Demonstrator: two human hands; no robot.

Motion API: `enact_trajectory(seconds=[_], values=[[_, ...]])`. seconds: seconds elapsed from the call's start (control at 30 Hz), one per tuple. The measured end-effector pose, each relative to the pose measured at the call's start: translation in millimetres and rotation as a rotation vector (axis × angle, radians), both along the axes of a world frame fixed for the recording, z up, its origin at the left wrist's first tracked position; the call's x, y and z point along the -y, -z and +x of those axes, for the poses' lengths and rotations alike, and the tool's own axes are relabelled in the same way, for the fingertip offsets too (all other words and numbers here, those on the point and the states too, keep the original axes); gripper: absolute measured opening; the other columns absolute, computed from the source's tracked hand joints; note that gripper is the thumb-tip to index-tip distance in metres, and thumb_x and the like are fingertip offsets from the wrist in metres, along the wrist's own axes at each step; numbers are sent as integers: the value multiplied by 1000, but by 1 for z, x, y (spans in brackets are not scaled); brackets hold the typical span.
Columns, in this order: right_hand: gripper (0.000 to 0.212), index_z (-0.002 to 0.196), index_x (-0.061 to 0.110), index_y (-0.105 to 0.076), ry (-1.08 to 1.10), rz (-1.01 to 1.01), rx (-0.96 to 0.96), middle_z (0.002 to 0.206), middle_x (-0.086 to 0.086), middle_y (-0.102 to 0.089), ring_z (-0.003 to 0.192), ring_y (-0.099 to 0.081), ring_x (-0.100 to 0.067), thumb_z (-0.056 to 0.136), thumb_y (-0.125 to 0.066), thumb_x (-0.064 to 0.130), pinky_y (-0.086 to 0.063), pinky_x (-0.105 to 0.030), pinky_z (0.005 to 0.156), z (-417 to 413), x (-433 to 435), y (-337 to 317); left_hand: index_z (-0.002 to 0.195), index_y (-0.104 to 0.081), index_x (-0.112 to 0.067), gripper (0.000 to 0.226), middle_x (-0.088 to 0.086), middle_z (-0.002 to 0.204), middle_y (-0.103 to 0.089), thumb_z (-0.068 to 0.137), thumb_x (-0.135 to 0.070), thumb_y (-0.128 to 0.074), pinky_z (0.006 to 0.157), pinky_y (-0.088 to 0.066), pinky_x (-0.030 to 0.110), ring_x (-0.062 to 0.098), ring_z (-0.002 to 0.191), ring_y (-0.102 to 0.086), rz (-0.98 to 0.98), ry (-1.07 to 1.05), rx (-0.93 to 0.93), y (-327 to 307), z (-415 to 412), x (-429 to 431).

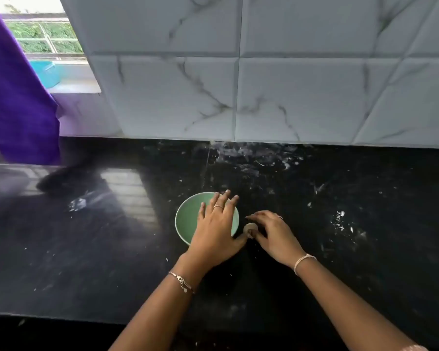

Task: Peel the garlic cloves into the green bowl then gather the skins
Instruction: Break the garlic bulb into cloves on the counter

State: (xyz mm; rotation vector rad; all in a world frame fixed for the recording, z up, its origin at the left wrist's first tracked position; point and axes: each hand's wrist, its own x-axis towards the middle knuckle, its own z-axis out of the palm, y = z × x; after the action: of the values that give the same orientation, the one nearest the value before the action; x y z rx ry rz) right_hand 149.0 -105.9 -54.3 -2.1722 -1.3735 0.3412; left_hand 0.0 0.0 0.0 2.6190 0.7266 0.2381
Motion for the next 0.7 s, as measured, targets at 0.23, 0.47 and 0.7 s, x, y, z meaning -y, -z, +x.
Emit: enact_trajectory(seconds=[0.23,0.47,0.7], values=[[32,120,21,-64,29,2,-128,115,5,-66,105,-62,-11,88,-67,21,-50,-28,92,5,-1,15,114,-61,-12,32,2,109,-59,83,-10,-67,76,-52,32,19,95,-56,107,-52,390,38,-9,50],[32,107,23,-68,46,99,-285,98,8,-71,89,-68,-5,76,-74,16,-57,-29,82,9,7,20,122,-61,-17,33,0,117,-62,89,-20,-57,87,-51,31,17,105,-59,-24,-144,287,69,-12,65],[28,96,16,-71,151,198,-533,91,6,-72,86,-66,0,71,-79,6,-54,-17,74,6,19,21,138,-50,-10,42,3,139,-54,97,-14,-55,102,-28,8,14,130,-48,-396,-338,325,76,15,63]])
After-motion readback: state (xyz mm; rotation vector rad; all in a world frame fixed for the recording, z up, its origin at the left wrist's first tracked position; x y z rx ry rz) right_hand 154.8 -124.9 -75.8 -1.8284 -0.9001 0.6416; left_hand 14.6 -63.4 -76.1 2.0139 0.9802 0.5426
